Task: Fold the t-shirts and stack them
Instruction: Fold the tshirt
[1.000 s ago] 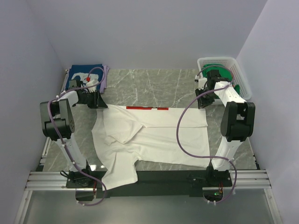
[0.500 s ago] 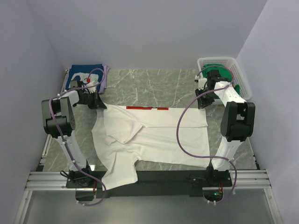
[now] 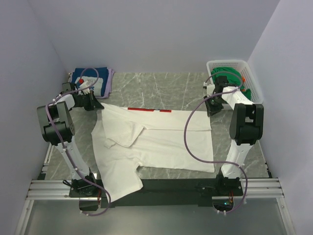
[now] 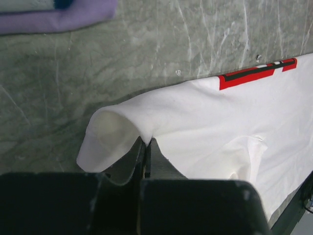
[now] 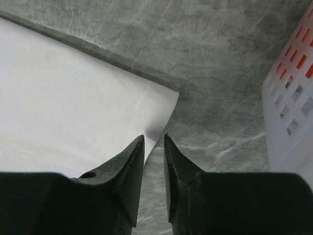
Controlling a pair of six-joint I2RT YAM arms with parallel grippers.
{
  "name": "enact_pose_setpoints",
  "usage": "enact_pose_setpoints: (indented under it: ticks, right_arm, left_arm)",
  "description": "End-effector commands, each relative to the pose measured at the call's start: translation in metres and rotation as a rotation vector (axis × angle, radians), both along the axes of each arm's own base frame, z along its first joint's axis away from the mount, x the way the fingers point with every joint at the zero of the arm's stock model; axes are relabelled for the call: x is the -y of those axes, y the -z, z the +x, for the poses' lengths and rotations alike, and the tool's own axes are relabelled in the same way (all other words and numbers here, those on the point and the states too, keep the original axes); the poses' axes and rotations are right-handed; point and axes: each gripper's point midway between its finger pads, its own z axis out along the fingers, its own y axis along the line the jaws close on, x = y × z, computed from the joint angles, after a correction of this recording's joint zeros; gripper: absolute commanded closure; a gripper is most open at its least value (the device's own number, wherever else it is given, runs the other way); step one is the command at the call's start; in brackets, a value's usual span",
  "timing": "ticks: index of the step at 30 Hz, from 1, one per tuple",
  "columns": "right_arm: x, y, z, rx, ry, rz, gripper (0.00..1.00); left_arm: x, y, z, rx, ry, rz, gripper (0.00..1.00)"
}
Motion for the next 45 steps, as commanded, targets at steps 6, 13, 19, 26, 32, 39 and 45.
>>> enact_pose_setpoints:
  ticks: [6,13,19,26,32,39,45]
  right_arm:
    - [-0.016,-0.011,0.001,0.005,0.077,0.109,0.64]
    - [-0.050,-0.030,-0.034,-0.039,0.021,0.276,0.69]
    - [-0.070,0.005,-0.090,-0.170,-0.146,0.195,0.89]
    - [-0.048,0.034,-0.096,-0.189,-0.168,0.007,0.93]
    - [-0.031,0.049,-0.093,-0.190,-0.179,-0.164,0.94]
    - [-0.020,0.057,-0.093,-0.188,-0.204,-0.273,0.94]
    - [-0.022,0.056,-0.089,-0.181,-0.207,-0.262,0.94]
  left_arm:
    - [-0.019,0.003,0.019,0.042,-0.007,0.040,0.99]
    - [-0.018,0.007,0.019,0.026,0.000,0.023,0.99]
    - [-0.019,0.008,0.024,0.025,-0.013,0.017,0.99]
    - [-0.022,0.007,0.032,0.036,-0.026,0.017,0.99]
    - [-0.030,0.005,0.041,0.048,-0.039,0.032,0.99]
    - [-0.049,0.008,0.051,0.049,-0.066,0.067,0.99]
    - [-0.053,0.022,0.050,0.013,-0.070,0.070,0.99]
